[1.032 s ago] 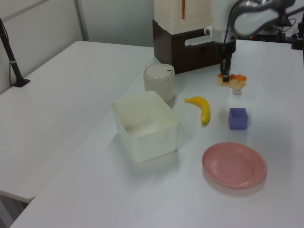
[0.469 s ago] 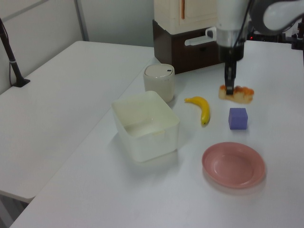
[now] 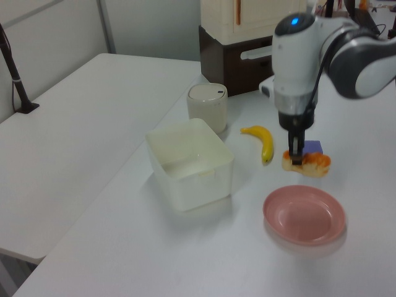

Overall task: Put the bread on a plate
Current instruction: 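Carry the bread roll over the pink plate and lower it, then open the gripper to release the bread onto the plate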

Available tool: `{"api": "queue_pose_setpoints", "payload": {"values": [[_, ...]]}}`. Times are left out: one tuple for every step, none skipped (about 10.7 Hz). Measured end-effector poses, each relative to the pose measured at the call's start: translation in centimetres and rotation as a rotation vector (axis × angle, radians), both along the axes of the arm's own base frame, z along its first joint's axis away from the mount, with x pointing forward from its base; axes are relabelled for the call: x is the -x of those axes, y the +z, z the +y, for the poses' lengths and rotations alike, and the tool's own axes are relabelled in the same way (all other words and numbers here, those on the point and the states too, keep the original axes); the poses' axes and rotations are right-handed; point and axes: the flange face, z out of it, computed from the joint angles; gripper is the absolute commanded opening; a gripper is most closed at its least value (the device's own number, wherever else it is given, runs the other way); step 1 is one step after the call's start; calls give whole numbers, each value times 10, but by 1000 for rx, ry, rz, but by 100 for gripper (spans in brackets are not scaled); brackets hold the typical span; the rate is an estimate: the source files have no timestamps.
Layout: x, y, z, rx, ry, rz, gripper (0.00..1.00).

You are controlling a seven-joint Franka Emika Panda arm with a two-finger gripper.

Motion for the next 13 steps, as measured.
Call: {"api": "queue_pose_setpoints", "payload": {"values": [[0,-17,7,40,19,10,0],[2,-32,16,72,44,18,3],[8,-41,28,92,72,23,16],[13,-44,37,102,93,21,63],[15,-43,43,103,104,16,100],[17,-42,46,101,110,13,100],[17,-41,47,100,113,12,100],[17,-41,48,99,114,11,100],[17,-39,48,97,114,9,100],[16,-28,46,84,109,-5,100],[11,-8,38,64,92,-27,100],[4,23,17,38,61,-53,100],[-4,60,-18,8,16,-75,100]]}}
